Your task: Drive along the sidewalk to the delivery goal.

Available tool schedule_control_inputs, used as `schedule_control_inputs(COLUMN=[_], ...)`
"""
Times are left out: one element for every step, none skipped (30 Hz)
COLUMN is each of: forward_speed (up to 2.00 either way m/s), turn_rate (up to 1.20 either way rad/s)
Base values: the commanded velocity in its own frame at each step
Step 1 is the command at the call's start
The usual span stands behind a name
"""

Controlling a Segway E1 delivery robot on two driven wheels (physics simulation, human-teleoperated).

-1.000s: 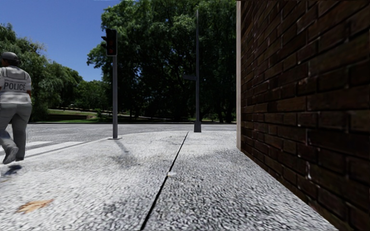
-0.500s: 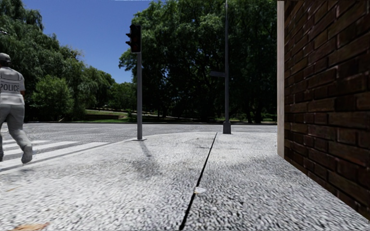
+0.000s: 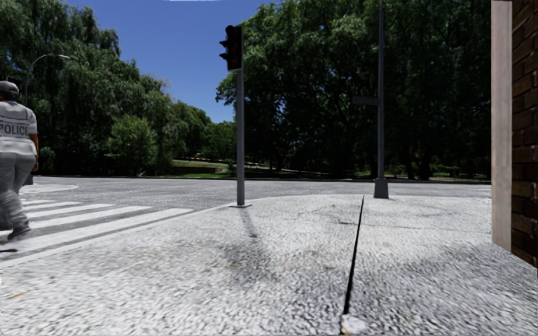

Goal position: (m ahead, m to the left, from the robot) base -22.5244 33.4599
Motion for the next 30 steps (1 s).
schedule_control_inputs(forward_speed=[1.11, 1.11, 1.11, 1.11, 1.11, 1.11, 1.11, 1.11, 1.11, 1.11, 1.11, 1.11, 1.11, 1.11, 1.11, 1.11, 1.11, 1.11, 1.11, 1.11, 1.11, 1.11, 1.11, 1.11, 1.11, 1.11, 1.11, 1.11, 1.11, 1.11], turn_rate=[0.43, 0.43, 0.43, 0.43, 0.43, 0.43, 0.43, 0.43, 0.43, 0.43, 0.43, 0.43, 0.43, 0.43, 0.43, 0.43, 0.43, 0.43, 0.43, 0.43, 0.43, 0.43, 0.43, 0.43, 0.43, 0.43, 0.43, 0.43, 0.43, 0.43])
